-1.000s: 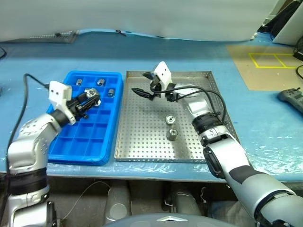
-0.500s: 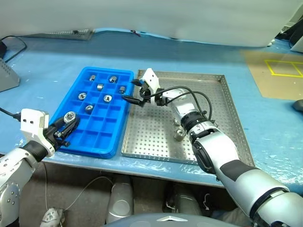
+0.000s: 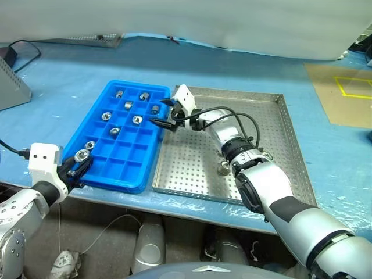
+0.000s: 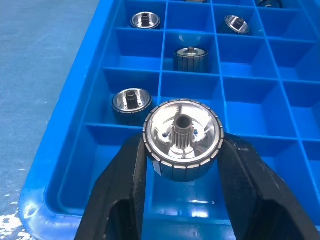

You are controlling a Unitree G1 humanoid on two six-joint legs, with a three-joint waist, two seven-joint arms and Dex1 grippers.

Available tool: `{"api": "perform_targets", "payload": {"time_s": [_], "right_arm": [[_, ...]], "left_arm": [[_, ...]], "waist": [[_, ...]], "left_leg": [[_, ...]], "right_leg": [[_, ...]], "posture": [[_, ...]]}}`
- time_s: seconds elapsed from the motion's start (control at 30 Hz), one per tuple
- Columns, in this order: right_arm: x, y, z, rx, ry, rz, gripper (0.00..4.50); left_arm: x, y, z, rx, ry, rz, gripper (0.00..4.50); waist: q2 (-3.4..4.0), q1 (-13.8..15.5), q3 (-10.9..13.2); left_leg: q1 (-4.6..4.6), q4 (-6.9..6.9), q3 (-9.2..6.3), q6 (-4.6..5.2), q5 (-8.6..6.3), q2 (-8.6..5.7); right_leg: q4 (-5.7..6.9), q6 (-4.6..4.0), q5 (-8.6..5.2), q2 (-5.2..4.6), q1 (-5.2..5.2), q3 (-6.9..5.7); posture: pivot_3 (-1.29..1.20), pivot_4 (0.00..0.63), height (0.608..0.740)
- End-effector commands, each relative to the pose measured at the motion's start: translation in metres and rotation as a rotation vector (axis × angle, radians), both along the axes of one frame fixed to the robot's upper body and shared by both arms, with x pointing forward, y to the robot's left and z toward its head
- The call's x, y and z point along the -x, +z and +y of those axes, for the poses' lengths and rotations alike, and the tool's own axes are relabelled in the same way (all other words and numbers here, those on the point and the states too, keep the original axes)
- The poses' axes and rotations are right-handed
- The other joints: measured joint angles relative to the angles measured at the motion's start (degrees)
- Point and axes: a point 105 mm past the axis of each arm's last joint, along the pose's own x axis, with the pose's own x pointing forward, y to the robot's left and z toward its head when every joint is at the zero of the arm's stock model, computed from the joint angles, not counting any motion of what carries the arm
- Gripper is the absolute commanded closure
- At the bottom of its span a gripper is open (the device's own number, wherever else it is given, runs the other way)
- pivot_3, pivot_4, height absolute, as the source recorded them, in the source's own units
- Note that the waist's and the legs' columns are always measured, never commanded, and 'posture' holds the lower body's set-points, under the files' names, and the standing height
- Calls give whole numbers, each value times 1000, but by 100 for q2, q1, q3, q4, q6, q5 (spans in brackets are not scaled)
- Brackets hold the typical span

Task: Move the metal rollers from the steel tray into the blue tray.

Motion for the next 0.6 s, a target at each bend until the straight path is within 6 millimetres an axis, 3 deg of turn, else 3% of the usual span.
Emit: {"api": "perform_targets", "payload": {"time_s": [0.03,0.17,0.37,0.43,0.6], "right_arm": [[-3,14,-6,-35,-23,-57,0],[-8,15,-18,-37,-62,-69,0],[-11,17,-43,-44,-123,-92,0],[-10,20,-50,-56,-130,-90,0],[6,17,-58,-52,-83,-51,0]], "left_arm": [[-6,4,-8,6,-63,8,2092],[-17,1,-1,-17,-91,44,865],[-48,14,8,-40,-156,31,865],[-62,30,5,-46,-192,-35,865],[-79,65,-41,58,-463,-202,865]], "waist": [[0,-13,0],[2,-69,1],[2,-161,1],[1,-236,1],[-3,-419,-2]], "left_leg": [[0,0,0,-1,1,0],[0,0,0,-5,3,0],[1,2,-1,-17,11,1],[3,5,-1,-20,14,-1],[1,16,-1,-23,17,0]], "right_leg": [[1,0,0,0,-1,0],[2,-1,0,1,-1,0],[8,-2,1,4,2,-2],[10,-8,4,4,5,-2],[12,-41,25,4,7,-1]], "posture": [[464,150,740],[386,150,740],[290,150,740],[236,150,740],[145,150,740]]}}
